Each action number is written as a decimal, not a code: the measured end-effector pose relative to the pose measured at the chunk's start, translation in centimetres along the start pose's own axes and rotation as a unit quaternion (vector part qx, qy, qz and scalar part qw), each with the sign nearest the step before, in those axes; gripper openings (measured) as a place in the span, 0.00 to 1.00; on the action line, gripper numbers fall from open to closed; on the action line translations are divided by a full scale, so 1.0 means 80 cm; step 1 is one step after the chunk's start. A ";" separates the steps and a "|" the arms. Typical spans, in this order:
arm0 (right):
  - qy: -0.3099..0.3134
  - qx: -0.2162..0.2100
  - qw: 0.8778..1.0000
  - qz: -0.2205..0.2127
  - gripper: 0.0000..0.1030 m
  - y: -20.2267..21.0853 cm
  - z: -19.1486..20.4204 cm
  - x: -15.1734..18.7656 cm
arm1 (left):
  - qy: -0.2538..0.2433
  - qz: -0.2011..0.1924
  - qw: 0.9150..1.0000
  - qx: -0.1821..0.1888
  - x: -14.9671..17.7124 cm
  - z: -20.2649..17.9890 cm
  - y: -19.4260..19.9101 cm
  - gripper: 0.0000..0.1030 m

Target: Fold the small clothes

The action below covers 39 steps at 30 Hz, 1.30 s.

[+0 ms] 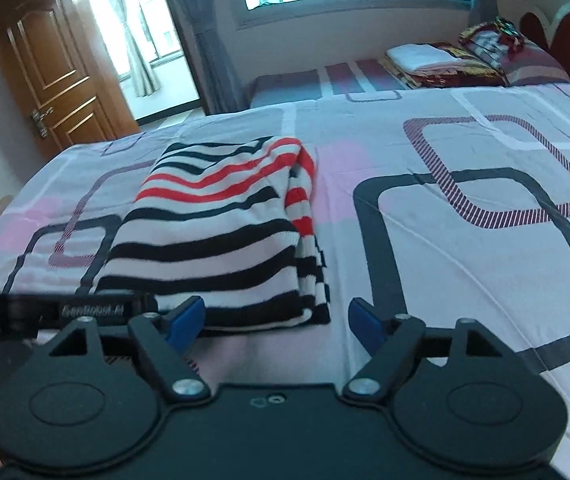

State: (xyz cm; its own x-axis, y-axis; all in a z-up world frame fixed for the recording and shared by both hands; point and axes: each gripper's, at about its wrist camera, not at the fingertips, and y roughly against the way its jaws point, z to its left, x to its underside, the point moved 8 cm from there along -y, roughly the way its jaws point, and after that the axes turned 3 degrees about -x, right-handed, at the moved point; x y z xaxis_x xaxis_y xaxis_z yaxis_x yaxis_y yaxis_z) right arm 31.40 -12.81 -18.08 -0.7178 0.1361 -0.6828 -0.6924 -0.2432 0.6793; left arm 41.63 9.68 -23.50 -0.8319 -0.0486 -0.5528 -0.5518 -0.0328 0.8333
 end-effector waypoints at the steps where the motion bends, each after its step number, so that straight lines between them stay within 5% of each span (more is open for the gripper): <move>1: 0.006 -0.001 1.000 0.001 0.77 0.003 0.002 0.001 | 0.003 -0.008 1.000 -0.004 0.000 0.002 0.006 1.00; 8: 0.013 -0.026 1.000 0.010 0.79 0.024 0.011 0.008 | 0.020 -0.066 0.997 -0.018 0.000 0.016 0.069 1.00; 13: 0.040 -0.058 0.997 0.011 0.90 0.062 0.027 0.012 | 0.023 -0.111 0.993 -0.045 0.011 0.022 0.136 1.00; 21: 0.075 -0.099 0.992 0.006 0.99 0.146 0.033 0.032 | -0.001 -0.133 0.989 -0.062 0.071 0.005 0.237 1.00; 27: 0.091 -0.048 0.995 -0.010 0.99 0.217 0.018 0.062 | 0.007 -0.131 0.990 -0.052 0.134 -0.012 0.303 1.00; 39: 0.082 0.021 0.990 -0.117 0.99 0.342 0.001 0.072 | 0.018 -0.157 0.985 -0.063 0.215 -0.016 0.414 1.00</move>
State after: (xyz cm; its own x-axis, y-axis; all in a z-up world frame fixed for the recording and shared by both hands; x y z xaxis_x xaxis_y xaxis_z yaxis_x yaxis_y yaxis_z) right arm 8.30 -18.62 -3.38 -0.5189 0.0251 -0.8545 -0.8428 -0.1822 0.5065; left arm 9.13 6.52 -5.44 -0.6169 -0.0511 -0.7854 -0.7686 -0.1755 0.6151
